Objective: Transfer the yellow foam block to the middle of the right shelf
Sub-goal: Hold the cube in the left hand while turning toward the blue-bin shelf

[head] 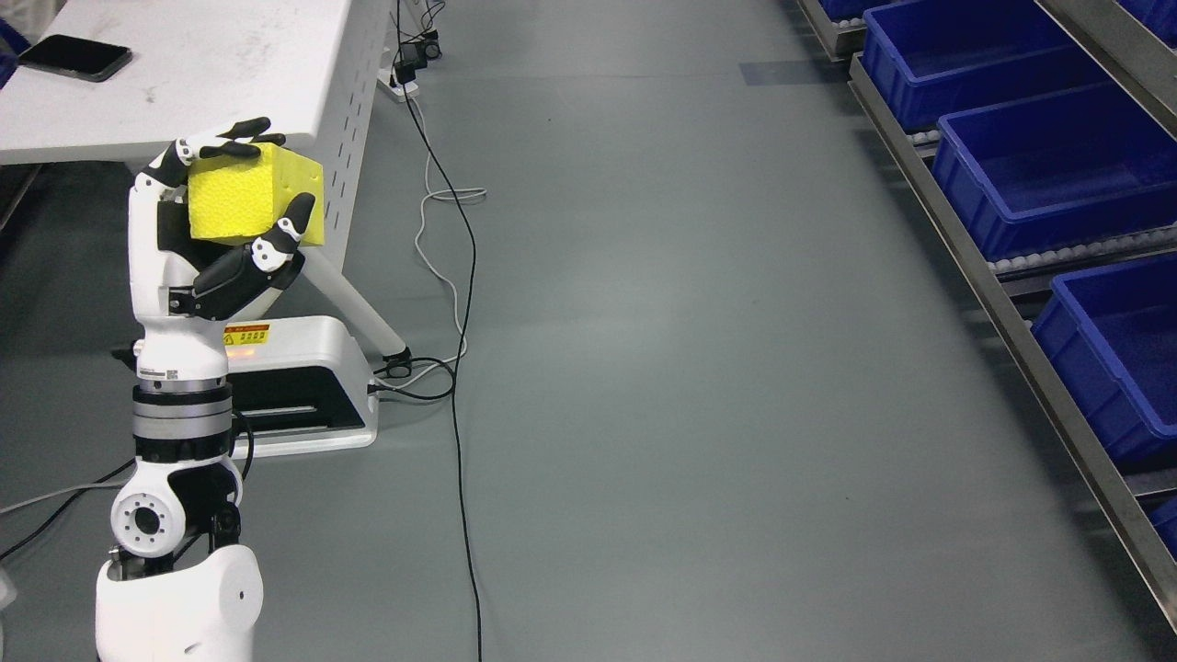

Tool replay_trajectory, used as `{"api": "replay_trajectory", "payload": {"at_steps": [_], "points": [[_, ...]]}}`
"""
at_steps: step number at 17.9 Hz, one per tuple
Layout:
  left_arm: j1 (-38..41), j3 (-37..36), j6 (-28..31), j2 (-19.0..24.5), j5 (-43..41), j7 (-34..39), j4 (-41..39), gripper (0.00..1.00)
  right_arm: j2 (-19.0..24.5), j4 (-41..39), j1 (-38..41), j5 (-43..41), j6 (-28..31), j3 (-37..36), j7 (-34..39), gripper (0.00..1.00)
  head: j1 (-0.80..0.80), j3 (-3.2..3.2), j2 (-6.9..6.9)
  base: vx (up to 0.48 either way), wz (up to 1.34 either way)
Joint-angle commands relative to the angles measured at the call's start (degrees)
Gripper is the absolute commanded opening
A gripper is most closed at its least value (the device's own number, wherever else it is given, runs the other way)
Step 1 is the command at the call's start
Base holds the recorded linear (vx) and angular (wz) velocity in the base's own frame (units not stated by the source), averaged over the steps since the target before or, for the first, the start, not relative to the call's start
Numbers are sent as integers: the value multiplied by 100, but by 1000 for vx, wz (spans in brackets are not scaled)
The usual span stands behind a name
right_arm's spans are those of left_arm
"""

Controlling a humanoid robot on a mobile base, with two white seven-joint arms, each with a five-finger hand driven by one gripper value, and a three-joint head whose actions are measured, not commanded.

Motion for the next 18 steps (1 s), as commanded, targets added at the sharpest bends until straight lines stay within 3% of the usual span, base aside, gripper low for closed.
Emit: {"api": "replay_trajectory", "payload": {"at_steps": [1, 18], "points": [[0, 47, 3, 100, 2, -1, 6, 3, -100, -100, 0, 18, -4, -35, -4, 100, 0, 0, 0, 254, -236], [0, 144, 3, 100, 11, -1, 6, 3, -100, -100, 0, 18, -4, -35, -4, 100, 0, 0, 0, 350, -136]]}}
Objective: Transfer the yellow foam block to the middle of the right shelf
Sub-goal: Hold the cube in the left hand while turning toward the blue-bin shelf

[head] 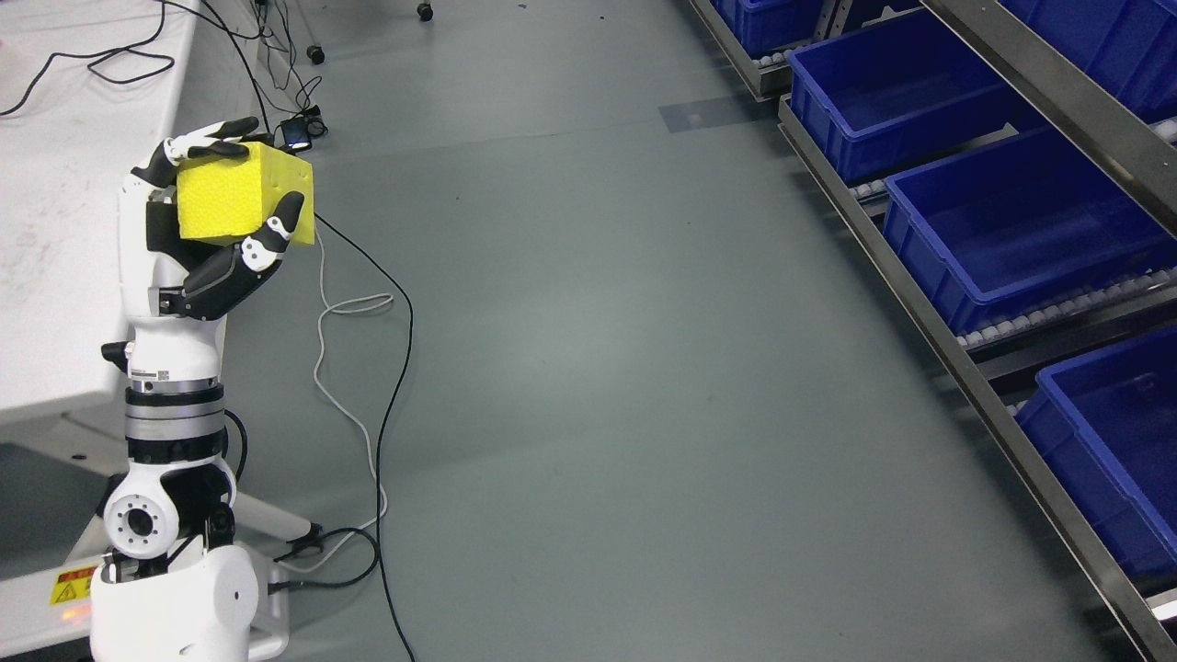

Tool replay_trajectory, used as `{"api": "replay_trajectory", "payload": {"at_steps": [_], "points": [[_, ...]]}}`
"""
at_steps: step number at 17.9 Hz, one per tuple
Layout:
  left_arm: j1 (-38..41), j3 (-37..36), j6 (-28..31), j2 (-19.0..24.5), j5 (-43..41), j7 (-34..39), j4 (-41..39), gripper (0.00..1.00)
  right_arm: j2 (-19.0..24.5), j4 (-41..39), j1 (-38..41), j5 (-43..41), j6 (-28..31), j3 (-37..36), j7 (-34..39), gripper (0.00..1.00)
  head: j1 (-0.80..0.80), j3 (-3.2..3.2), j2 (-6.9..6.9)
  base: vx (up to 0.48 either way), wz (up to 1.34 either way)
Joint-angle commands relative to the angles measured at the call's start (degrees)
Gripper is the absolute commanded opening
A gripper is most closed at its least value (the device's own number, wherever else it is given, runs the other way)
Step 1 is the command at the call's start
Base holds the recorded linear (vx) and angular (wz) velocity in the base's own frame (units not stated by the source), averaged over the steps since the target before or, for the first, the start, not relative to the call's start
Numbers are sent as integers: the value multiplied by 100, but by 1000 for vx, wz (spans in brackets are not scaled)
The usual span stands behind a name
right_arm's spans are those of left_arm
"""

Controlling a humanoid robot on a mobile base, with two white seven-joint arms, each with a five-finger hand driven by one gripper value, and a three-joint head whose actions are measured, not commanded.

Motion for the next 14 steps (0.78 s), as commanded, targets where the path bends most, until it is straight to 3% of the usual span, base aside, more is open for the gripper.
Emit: {"api": "replay_trajectory", "payload": {"at_steps": [1, 14], "points": [[0, 52, -6, 100, 1, 0, 1, 3, -100, -100, 0, 18, -4, -44, -4, 100, 0, 0, 0, 364, -118], [0, 132, -6, 100, 1, 0, 1, 3, -100, -100, 0, 18, -4, -44, -4, 100, 0, 0, 0, 413, -135]]}}
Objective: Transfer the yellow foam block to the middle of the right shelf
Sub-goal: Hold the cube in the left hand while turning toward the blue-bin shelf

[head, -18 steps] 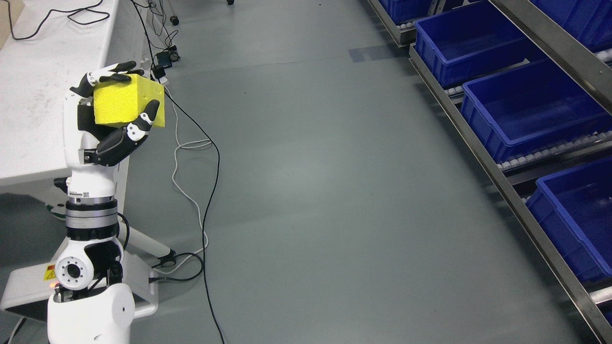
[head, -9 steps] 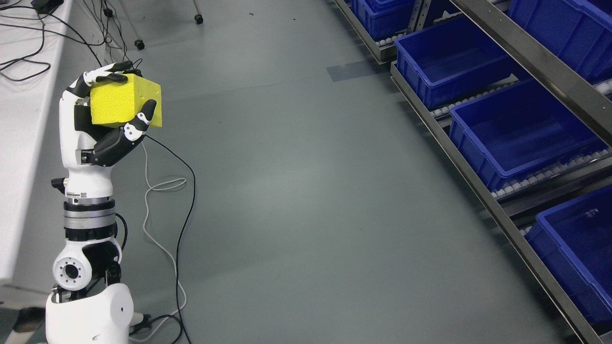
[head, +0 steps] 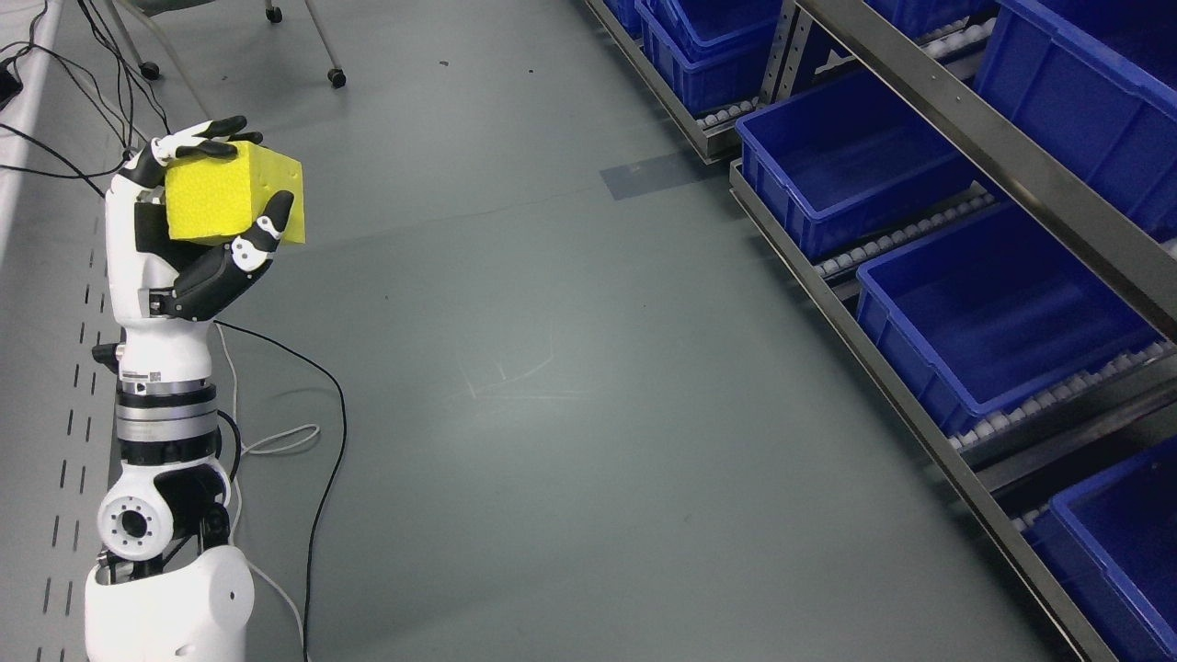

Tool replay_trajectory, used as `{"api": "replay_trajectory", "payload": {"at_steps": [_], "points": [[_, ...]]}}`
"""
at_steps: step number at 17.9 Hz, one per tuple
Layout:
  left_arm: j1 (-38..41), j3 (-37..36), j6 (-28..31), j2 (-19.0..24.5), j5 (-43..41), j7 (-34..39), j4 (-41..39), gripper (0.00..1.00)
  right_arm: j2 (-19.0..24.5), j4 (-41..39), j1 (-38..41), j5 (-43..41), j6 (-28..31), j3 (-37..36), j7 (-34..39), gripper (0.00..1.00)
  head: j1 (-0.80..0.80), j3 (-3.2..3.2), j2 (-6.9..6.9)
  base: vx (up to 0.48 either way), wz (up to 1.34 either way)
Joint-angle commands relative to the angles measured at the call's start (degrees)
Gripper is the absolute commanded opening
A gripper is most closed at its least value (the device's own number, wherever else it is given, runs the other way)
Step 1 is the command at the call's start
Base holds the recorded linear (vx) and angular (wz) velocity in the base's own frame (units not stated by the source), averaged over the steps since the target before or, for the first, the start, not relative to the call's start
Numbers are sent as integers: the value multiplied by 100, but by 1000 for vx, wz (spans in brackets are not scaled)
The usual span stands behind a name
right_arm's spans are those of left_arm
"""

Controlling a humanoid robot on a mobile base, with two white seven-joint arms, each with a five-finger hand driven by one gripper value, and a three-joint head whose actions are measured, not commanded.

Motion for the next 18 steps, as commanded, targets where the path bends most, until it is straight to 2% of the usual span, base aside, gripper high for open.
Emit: {"api": "replay_trajectory", "payload": {"at_steps": [1, 13, 18], "points": [[1, 53, -15, 100, 0, 0, 0, 3, -100, -100, 0, 9, -4, -35, -5, 100, 0, 0, 0, 397, 13], [1, 53, -15, 100, 0, 0, 0, 3, -100, -100, 0, 17, -4, -44, -5, 100, 0, 0, 0, 410, 72], [1, 53, -15, 100, 0, 0, 0, 4, -100, -100, 0, 18, -4, -35, -5, 100, 0, 0, 0, 315, -232]]}}
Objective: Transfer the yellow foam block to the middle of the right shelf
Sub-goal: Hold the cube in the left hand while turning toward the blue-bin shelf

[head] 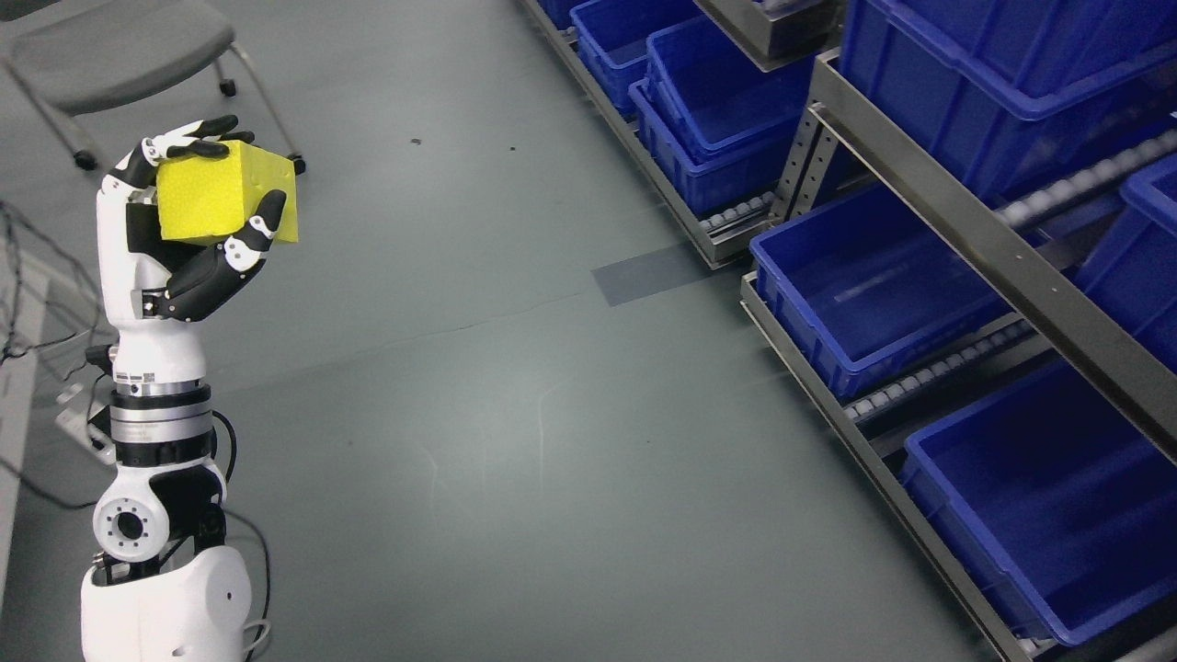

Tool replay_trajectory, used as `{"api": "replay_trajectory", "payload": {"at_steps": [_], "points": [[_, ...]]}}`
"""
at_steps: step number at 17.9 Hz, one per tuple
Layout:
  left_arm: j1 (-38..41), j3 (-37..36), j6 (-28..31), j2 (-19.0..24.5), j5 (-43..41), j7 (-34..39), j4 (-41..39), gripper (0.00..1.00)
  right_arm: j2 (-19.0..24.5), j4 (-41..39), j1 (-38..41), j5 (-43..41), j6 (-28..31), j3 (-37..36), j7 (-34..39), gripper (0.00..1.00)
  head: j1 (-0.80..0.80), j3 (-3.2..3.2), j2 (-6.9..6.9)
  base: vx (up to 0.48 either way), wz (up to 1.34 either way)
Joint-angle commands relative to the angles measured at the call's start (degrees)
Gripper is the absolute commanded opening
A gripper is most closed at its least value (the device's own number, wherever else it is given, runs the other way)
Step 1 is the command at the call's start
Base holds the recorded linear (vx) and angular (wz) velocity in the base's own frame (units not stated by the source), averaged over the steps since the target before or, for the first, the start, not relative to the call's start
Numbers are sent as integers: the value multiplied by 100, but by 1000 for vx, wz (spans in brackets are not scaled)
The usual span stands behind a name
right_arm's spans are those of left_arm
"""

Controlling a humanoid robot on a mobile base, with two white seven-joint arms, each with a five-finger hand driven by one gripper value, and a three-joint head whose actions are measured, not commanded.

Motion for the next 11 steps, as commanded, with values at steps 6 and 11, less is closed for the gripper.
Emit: {"api": "replay_trajectory", "payload": {"at_steps": [6, 11], "points": [[35, 7, -9, 100, 0, -9, -17, 4, -100, -100, 1, 18, -4, -35, -5, 100, 0, 0, 0, 234, -784], [35, -54, -9, 100, 0, -18, -26, 4, -100, -100, 1, 9, -4, -44, -5, 100, 0, 0, 0, 185, -1120]]}}
